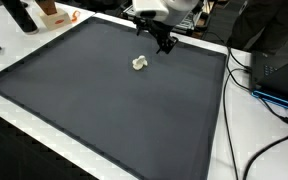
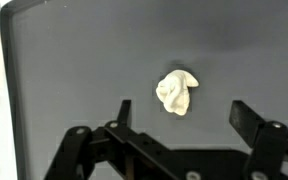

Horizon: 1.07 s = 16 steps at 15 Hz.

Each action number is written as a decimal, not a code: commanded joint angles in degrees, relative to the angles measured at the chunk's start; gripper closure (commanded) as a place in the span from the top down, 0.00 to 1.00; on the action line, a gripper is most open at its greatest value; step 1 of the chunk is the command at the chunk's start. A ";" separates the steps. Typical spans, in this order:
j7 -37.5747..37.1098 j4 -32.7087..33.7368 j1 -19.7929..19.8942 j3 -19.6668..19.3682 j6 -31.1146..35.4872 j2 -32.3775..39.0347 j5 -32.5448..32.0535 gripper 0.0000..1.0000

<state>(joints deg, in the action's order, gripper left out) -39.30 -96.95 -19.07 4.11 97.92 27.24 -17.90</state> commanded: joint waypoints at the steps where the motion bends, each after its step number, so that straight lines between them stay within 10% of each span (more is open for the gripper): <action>1: 6.13 -7.34 4.24 0.97 6.18 -8.03 5.99 1.00; 16: 17.48 -11.29 8.61 0.68 8.33 -17.23 13.52 1.00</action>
<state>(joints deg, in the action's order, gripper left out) -21.75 -108.37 -11.02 4.18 106.39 9.98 -4.28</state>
